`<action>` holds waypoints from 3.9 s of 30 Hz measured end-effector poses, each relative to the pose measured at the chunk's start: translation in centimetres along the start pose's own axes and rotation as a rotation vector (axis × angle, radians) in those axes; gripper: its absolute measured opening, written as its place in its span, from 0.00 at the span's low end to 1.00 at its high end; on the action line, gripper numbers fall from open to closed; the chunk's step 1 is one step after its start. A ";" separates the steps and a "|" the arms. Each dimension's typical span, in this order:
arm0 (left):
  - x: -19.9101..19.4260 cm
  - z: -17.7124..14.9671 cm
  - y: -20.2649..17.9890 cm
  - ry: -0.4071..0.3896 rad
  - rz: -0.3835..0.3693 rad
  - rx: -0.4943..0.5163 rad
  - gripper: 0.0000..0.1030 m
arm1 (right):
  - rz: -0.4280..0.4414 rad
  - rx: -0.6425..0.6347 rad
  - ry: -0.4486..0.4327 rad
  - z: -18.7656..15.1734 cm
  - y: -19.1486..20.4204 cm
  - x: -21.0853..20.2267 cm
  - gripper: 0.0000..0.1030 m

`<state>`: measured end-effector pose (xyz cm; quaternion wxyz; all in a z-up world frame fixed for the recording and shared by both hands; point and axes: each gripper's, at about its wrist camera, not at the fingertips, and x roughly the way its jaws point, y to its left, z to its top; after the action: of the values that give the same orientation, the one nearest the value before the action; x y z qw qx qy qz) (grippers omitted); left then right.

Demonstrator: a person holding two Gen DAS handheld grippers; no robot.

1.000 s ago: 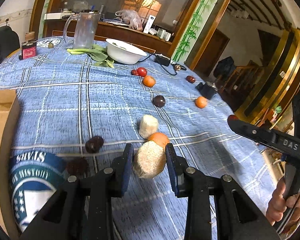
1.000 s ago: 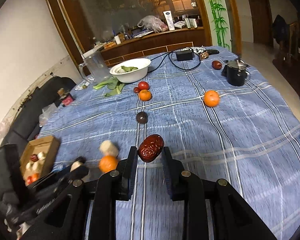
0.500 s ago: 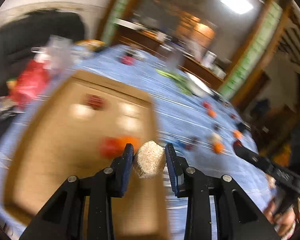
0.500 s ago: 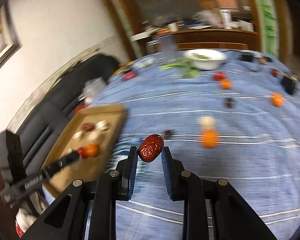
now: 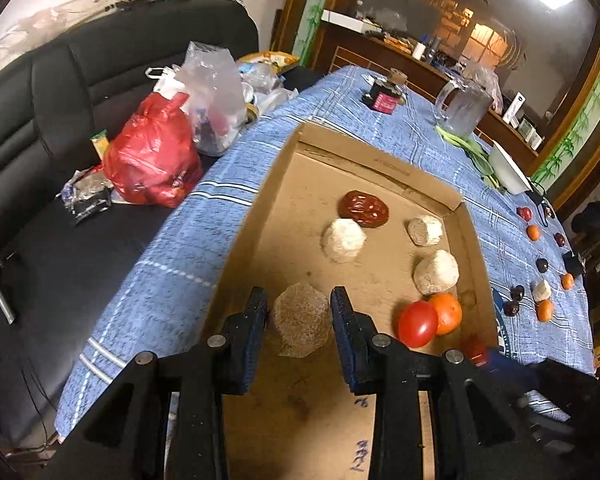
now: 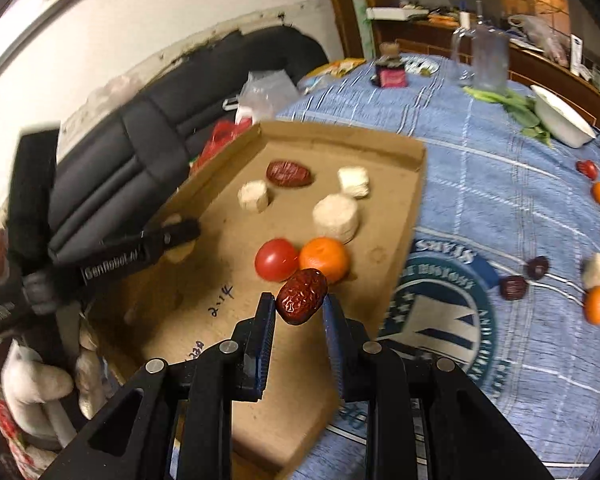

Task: Organize fruits
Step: 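Carry the tan ball and red date into the tray and open both grippers, then move both tools back out to the fruits, right gripper toward an orange, then grasp the orange with the right gripper while the left gripper grasps a dark date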

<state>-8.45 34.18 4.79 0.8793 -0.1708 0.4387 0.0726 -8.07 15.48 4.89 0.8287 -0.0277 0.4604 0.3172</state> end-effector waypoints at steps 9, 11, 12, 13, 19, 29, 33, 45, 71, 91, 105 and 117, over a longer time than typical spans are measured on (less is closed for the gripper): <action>0.7 0.7 -0.8 0.004 -0.010 0.021 0.38 | -0.032 -0.027 0.029 0.0 0.0 2.4 0.27; 0.5 0.6 -0.5 0.006 -0.028 -0.004 0.43 | -0.037 -0.035 0.026 0.0 0.3 2.3 0.27; 0.3 0.6 -0.3 0.003 -0.040 -0.017 0.43 | -0.039 -0.038 0.022 0.0 0.4 2.3 0.30; -0.2 0.5 0.0 -0.005 -0.056 -0.034 0.44 | -0.038 -0.040 0.014 0.0 0.4 2.1 0.36; -3.9 -0.1 0.9 -0.092 -0.105 -0.112 0.58 | -0.018 -0.007 -0.056 -0.9 -0.2 -1.0 0.41; -7.4 -3.2 -3.3 -0.101 -0.122 -0.073 0.81 | -0.026 0.288 -0.192 -5.2 -7.5 -7.8 0.50; -8.8 -4.3 -6.7 -0.119 -0.197 -0.007 0.81 | -0.080 0.354 -0.248 -6.7 -9.8 -10.8 0.53; -9.6 -7.5 -16.5 -0.117 -0.310 0.178 0.81 | -0.216 0.498 -0.332 -12.4 -15.3 -17.4 0.57; -7.1 -8.2 -20.8 -0.099 -0.246 0.239 0.81 | -0.198 0.667 -0.327 -16.6 -23.2 -17.8 0.66; -2.4 -6.8 -18.1 -0.035 -0.173 0.242 0.81 | -0.290 0.356 -0.116 -5.5 -24.5 -7.8 0.62; 0.8 -5.6 -22.2 -0.006 -0.170 0.355 0.71 | -0.297 0.270 -0.127 -3.7 -24.0 -5.7 0.40; 7.1 -5.1 -24.8 0.093 -0.141 0.395 0.50 | -0.273 0.302 -0.141 -4.3 -25.0 -6.4 0.35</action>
<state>-1.08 9.08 2.15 0.8773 -0.0288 0.4715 -0.0843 0.12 -9.14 1.30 0.8888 0.0572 0.4355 0.1306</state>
